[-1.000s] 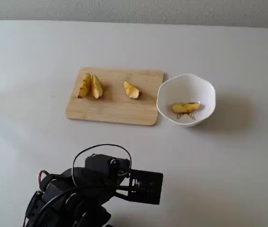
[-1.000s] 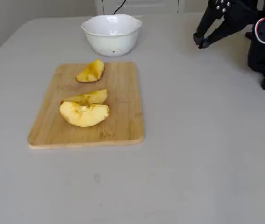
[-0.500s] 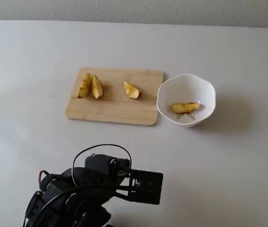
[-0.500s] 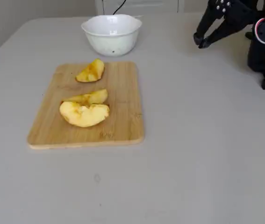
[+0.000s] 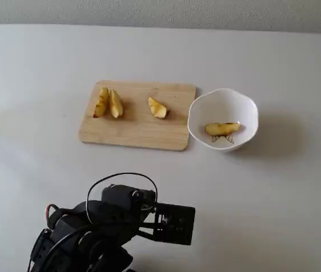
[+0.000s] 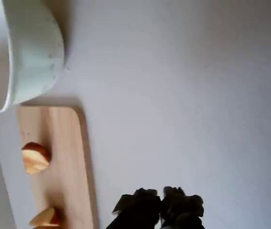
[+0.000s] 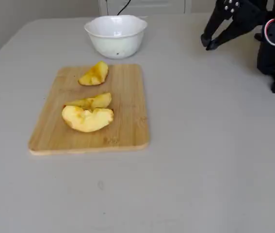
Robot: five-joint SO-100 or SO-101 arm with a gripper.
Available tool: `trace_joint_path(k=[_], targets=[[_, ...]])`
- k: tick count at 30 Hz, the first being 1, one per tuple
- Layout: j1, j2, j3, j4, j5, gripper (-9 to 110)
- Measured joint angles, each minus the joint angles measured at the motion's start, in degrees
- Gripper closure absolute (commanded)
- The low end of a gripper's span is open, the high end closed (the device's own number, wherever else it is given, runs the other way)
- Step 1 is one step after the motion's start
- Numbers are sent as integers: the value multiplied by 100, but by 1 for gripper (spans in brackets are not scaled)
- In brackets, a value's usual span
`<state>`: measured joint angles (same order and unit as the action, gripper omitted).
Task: Pick up the second from the right apple slice from the cutting board and place it into the bowl
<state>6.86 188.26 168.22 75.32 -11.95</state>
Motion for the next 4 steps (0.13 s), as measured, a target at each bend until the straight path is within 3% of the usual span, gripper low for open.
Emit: trace_joint_path(k=[4], targets=[[0, 0, 0, 0, 0, 101]])
